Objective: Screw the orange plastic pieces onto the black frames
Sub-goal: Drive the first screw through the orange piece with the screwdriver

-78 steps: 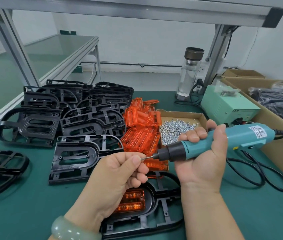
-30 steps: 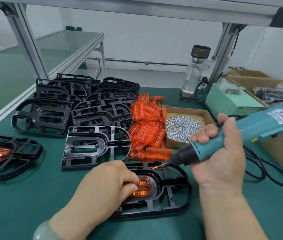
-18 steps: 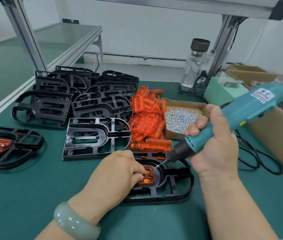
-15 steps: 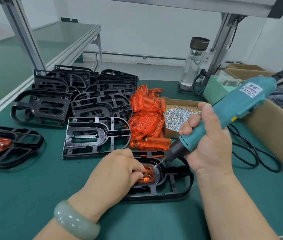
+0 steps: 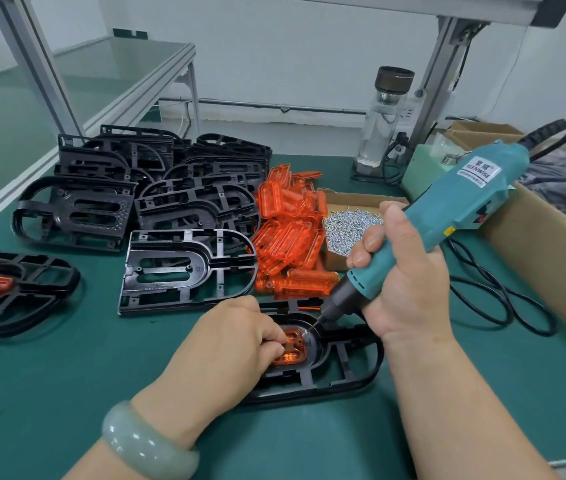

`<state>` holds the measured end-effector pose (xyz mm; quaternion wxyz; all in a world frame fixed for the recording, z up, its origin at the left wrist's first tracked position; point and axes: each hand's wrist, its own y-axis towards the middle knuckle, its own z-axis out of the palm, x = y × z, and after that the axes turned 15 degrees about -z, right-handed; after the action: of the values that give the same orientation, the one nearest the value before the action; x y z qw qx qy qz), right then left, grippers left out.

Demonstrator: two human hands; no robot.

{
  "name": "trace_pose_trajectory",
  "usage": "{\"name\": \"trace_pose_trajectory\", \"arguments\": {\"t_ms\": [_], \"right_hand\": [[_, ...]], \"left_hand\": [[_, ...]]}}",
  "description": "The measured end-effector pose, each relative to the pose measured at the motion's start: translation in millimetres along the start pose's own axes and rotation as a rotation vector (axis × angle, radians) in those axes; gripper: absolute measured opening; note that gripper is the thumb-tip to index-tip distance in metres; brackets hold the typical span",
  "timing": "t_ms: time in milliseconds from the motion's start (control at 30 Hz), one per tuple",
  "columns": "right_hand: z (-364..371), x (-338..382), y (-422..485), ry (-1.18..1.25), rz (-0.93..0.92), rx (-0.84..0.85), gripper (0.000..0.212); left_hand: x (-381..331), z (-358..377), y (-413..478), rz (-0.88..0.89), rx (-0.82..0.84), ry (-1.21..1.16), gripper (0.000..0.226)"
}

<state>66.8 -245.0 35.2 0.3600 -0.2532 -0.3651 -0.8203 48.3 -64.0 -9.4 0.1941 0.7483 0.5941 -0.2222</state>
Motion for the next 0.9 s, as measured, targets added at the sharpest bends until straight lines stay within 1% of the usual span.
{"name": "trace_pose_trajectory", "arguments": {"t_ms": [500,667,800,900], "right_hand": [[2.2,3.4,-2.4,-0.019,0.008,0.082,0.010],[3.0,3.8,-3.4,-0.045,0.000,0.079,0.009],[4.1,3.5,-4.0,-0.044,-0.002,0.087,0.006],[5.8,2.8,-5.2,-0.057,-0.012,0.124,0.002]], "left_hand": [[-0.2,-0.2,-3.1,0.010,-0.011,-0.024,0.014],[-0.7,-0.2,-3.3,0.015,-0.010,-0.025,0.014],[-0.9,0.0,-3.2,0.014,-0.009,-0.020,0.015],[-1.0,0.2,-3.4,0.014,-0.008,-0.019,0.015]]}}
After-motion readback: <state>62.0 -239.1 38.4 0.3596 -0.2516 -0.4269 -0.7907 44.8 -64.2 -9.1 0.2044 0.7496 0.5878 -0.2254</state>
